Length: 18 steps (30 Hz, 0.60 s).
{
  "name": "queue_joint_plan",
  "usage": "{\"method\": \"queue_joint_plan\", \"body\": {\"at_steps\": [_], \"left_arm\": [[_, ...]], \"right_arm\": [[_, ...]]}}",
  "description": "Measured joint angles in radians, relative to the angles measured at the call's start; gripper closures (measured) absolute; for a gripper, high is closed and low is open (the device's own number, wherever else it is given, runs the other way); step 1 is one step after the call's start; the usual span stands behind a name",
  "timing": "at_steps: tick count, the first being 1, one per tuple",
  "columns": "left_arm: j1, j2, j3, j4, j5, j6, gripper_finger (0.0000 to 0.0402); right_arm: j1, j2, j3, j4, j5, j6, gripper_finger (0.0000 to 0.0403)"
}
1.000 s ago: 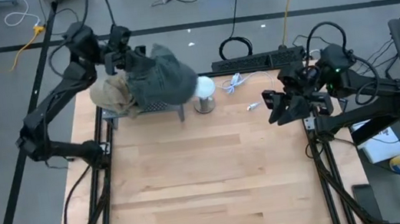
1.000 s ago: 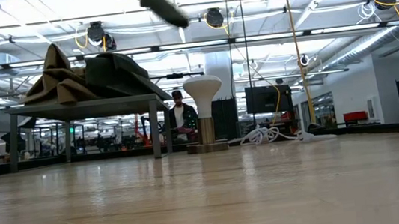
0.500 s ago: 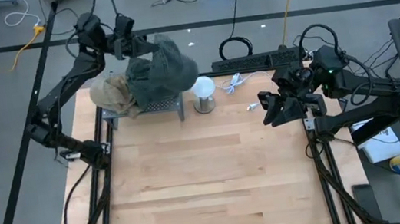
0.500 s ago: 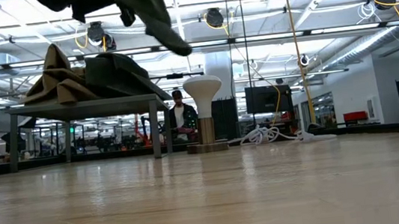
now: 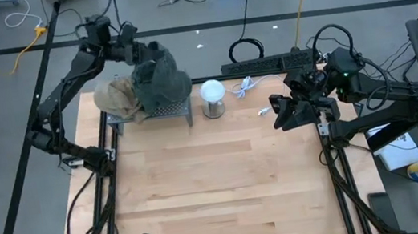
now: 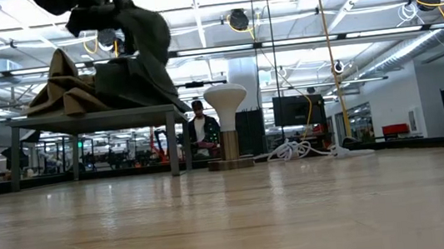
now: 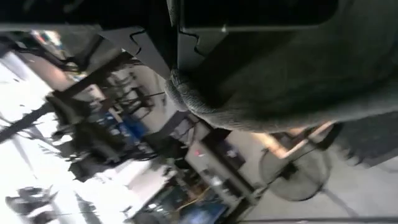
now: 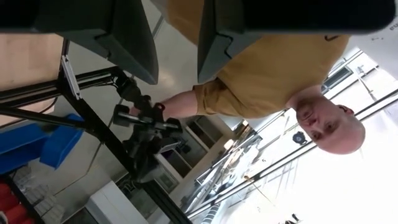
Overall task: Pick & Place hat
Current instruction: Stack the black cap on the stacked black caps on the shelf
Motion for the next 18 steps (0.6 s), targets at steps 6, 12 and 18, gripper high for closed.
{"method": "queue_joint_plan", "body": {"at_steps": [6, 12, 18], "left_arm": [[0.038, 0.000, 0.000, -0.137, -0.050, 0.120, 0.0399], [0.077, -0.009, 0.000, -0.211, -0.045, 0.135, 0.0399], [0.101, -0.029, 0.000, -0.426, -0.125, 0.226, 0.0399]], "right_arm": [[0.000, 0.000, 0.000, 0.000, 0.000, 0.000, 0.0298], [0.000, 0.000, 0.000, 0.000, 0.000, 0.000, 0.0298], [0.000, 0.000, 0.000, 0.000, 0.000, -0.006, 0.0298]]}}
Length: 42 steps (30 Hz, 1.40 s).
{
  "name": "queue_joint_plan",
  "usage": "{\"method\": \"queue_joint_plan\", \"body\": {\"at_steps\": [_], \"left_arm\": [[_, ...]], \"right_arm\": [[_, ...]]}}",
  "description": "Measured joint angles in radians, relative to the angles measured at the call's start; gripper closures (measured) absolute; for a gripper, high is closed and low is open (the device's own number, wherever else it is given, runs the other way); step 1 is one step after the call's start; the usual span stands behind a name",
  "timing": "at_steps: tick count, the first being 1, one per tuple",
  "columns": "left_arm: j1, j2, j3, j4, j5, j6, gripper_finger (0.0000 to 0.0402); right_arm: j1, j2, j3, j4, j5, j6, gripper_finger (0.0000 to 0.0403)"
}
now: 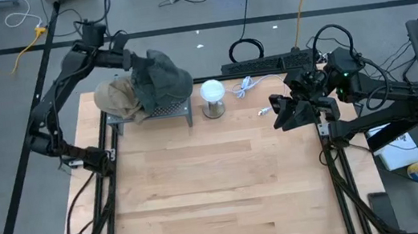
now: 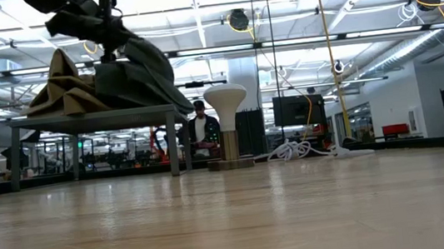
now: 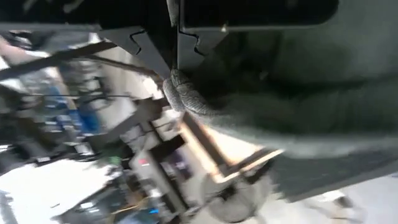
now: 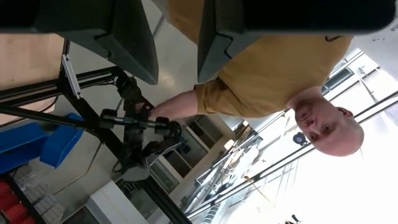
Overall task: Pick & Place hat
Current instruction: Stack the black cap on the stacked black caps on the shelf
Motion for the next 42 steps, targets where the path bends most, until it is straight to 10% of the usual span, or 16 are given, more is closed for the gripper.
{"method": "queue_joint_plan", "body": {"at_steps": [14, 42], "left_arm": [[0.042, -0.104, 0.000, -0.276, -0.379, 0.060, 0.0399], [-0.014, -0.136, 0.000, -0.418, -0.518, 0.038, 0.0328]], "right_arm": [[-0.001, 0.000, 0.000, 0.000, 0.000, -0.031, 0.0298], [-0.016, 0.000, 0.000, -0.001, -0.008, -0.036, 0.0298]]}}
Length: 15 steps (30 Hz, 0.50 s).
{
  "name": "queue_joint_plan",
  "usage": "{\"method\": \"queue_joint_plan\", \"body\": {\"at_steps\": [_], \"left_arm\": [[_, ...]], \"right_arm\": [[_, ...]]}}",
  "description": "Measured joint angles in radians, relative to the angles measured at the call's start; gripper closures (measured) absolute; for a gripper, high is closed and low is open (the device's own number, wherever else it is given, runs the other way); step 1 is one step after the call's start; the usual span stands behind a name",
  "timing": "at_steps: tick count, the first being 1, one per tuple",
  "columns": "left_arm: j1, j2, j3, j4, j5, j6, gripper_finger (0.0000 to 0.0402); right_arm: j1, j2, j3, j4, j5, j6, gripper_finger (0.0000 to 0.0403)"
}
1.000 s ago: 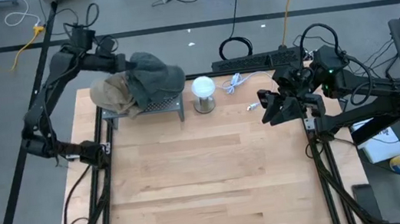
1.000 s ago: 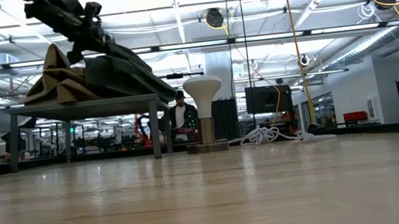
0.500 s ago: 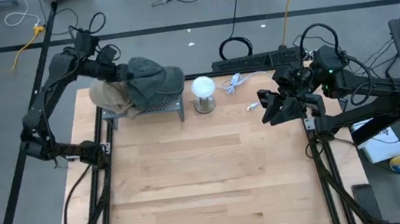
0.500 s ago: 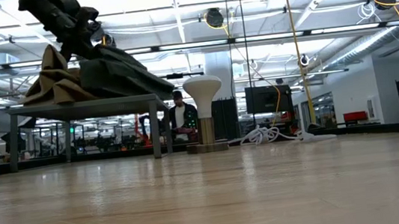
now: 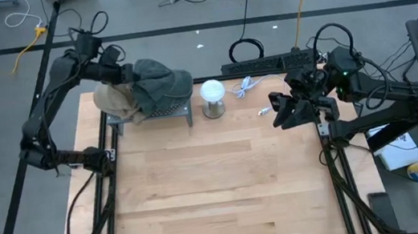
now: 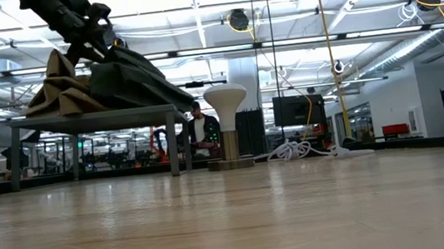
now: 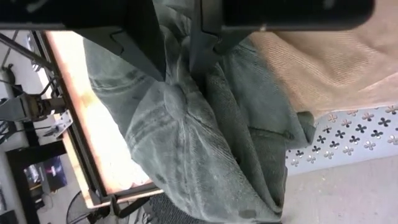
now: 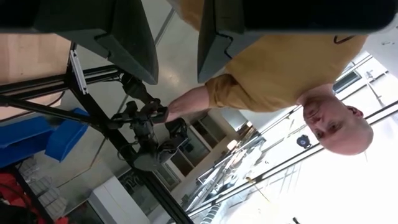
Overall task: Pick & Place hat
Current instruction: Stack the black cap on the stacked black caps on the shelf, then adjust the stacked brown caps on the shelf
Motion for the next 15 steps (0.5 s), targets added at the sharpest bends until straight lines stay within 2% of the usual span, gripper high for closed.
{"method": "queue_joint_plan", "body": {"at_steps": [9, 15], "left_arm": [[0.001, -0.058, 0.000, 0.013, -0.038, -0.033, 0.0289], [0.001, -0.117, 0.000, 0.013, -0.051, -0.061, 0.0282]], "right_arm": [[-0.007, 0.000, 0.000, -0.001, -0.001, 0.005, 0.0298], [-0.007, 0.000, 0.000, -0.001, -0.001, 0.007, 0.0298]]}}
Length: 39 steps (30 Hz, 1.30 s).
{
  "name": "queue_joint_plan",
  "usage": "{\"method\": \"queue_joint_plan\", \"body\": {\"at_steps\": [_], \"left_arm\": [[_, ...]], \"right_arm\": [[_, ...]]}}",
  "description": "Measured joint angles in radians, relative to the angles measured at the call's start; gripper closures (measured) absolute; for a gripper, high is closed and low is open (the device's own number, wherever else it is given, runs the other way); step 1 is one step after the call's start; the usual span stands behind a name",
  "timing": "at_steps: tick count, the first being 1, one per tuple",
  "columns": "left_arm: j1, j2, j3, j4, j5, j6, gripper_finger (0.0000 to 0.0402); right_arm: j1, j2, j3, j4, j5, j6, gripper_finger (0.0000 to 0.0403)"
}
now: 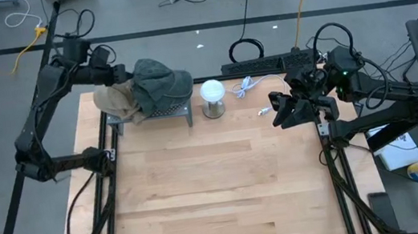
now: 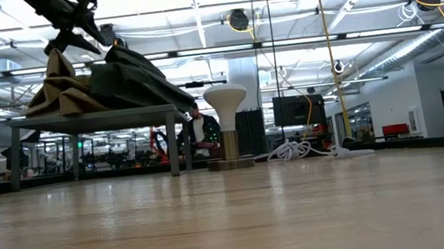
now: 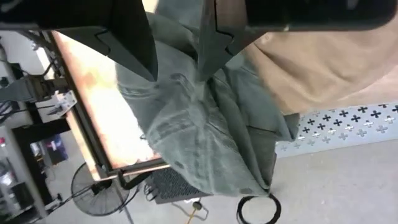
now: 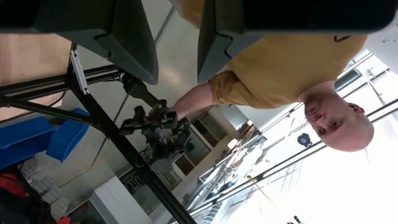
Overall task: Pick & Place hat
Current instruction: Adjust the stacked brown caps on the shelf
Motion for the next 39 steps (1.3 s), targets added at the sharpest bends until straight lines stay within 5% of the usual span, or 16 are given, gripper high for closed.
{"method": "queue_joint_plan", "body": {"at_steps": [9, 18, 28, 34, 39], "left_arm": [[-0.048, -0.132, 0.000, -0.001, 0.031, -0.061, 0.0282], [-0.165, -0.368, 0.000, -0.004, 0.014, 0.001, 0.0282], [-0.237, -0.658, 0.000, 0.000, 0.002, 0.056, 0.0282], [-0.167, -0.781, -0.005, 0.005, -0.113, 0.065, 0.0282], [-0.056, -0.874, -0.116, 0.140, -0.014, 0.085, 0.0282]], "right_arm": [[0.000, 0.000, 0.000, 0.001, 0.008, -0.044, 0.0298], [-0.003, -0.018, -0.033, -0.013, 0.032, -0.298, 0.0298], [0.053, -0.106, -0.276, 0.004, 0.438, -0.466, 0.0298], [0.099, -0.177, -0.427, 0.003, 0.672, -0.562, 0.0298], [0.140, -0.274, -0.568, 0.041, 0.897, -0.649, 0.0298]]}}
